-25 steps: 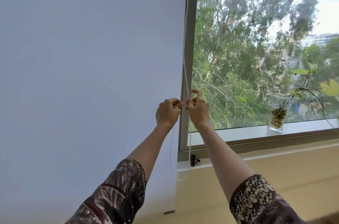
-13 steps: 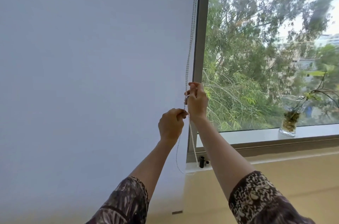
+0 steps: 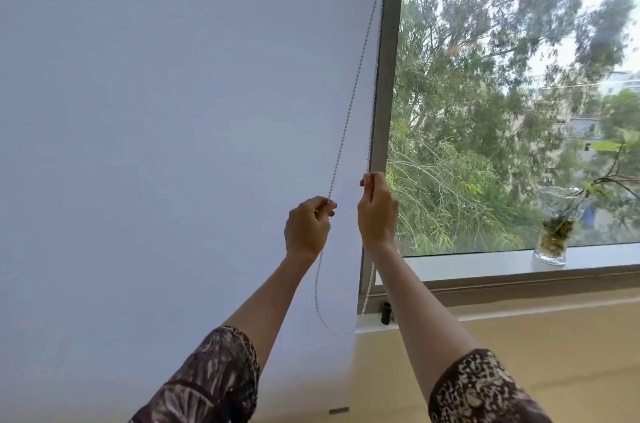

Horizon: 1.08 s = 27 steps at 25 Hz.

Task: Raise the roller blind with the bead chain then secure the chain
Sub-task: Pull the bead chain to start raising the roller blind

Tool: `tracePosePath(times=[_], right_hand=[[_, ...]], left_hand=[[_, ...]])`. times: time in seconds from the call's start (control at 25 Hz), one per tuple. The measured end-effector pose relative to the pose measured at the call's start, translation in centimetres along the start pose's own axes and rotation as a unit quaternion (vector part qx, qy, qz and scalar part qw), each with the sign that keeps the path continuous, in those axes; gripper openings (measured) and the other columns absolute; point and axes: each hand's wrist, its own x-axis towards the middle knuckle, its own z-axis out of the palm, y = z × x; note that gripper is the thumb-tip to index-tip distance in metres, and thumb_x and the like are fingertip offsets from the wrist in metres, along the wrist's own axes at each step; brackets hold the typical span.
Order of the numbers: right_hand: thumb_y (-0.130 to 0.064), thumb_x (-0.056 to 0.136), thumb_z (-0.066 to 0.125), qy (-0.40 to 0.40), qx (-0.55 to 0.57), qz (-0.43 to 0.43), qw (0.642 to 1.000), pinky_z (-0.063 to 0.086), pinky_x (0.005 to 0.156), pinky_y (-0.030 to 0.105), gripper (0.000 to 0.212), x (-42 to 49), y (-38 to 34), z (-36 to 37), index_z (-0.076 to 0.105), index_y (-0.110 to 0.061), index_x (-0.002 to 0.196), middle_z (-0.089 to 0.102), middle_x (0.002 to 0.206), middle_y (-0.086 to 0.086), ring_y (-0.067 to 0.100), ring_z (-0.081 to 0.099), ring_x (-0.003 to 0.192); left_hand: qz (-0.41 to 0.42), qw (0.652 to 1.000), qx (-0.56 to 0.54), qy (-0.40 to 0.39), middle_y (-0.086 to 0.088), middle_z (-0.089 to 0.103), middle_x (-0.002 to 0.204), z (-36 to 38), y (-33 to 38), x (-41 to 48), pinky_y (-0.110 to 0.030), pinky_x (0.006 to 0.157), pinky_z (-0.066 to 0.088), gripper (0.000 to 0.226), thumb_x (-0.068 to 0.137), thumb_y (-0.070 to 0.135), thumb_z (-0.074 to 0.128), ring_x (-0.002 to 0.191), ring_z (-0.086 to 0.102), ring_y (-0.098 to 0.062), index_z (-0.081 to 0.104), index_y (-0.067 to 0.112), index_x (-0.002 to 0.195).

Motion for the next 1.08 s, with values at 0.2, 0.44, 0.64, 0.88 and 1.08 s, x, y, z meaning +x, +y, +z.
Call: tracePosePath(times=[0.2,0.44,0.64,0.88,1.08], right_hand=[[-0.016,0.099,0.043,0.012,-0.010,-0.012,1.000,0.028,0.043,0.011,0.019,-0.5,-0.2,-0.3,0.057,-0.007,0.090,0.055,0.066,-0.007,0.006,0.044,0.049],[-0.015,0.099,0.043,0.010,-0.021,-0.010,1.000,0.028,0.043,0.010,0.017,-1.0,-0.3,-0.9,0.056,-0.006,0.092,0.056,0.065,-0.004,0.013,0.048,0.051],[-0.020,0.100,0.041,-0.005,-0.032,0.008,0.999,0.032,0.047,0.027,0.021,-0.9,0.0,-1.6,0.055,-0.006,0.094,0.057,0.060,0.005,0.020,0.051,0.048],[-0.020,0.101,0.039,-0.014,-0.037,0.010,0.999,0.032,0.047,0.026,0.021,-0.7,0.2,-1.8,0.054,-0.009,0.092,0.060,0.062,0.008,0.023,0.054,0.051],[-0.020,0.100,0.039,-0.031,-0.039,0.016,0.999,0.035,0.055,0.028,0.020,-0.1,0.1,-1.4,0.054,-0.008,0.094,0.059,0.067,0.004,0.024,0.053,0.057]], left_hand=[[0.015,0.998,-0.059,-0.006,0.002,0.075,0.084,0.5,0.8,0.0,-0.036,0.074,0.061,0.018,0.092,0.029,0.058,0.074,0.070,-0.014,0.071,0.017,0.093],[0.028,0.994,-0.107,-0.010,0.002,0.076,0.088,1.1,2.4,-0.1,-0.037,0.075,0.061,0.017,0.090,0.028,0.061,0.075,0.072,-0.009,0.070,0.019,0.101],[0.042,0.991,-0.129,-0.015,0.002,0.076,0.084,1.2,4.2,0.2,-0.040,0.074,0.061,0.017,0.089,0.031,0.062,0.073,0.072,-0.011,0.069,0.018,0.099],[0.037,0.992,-0.116,-0.022,0.005,0.075,0.075,2.0,4.5,0.2,-0.040,0.070,0.060,0.015,0.092,0.021,0.057,0.069,0.071,-0.011,0.072,0.021,0.090],[0.025,0.997,-0.072,0.015,0.001,0.074,0.070,2.9,4.5,-0.6,-0.034,0.060,0.055,0.021,0.089,0.015,0.054,0.062,0.065,-0.018,0.073,0.020,0.085]])
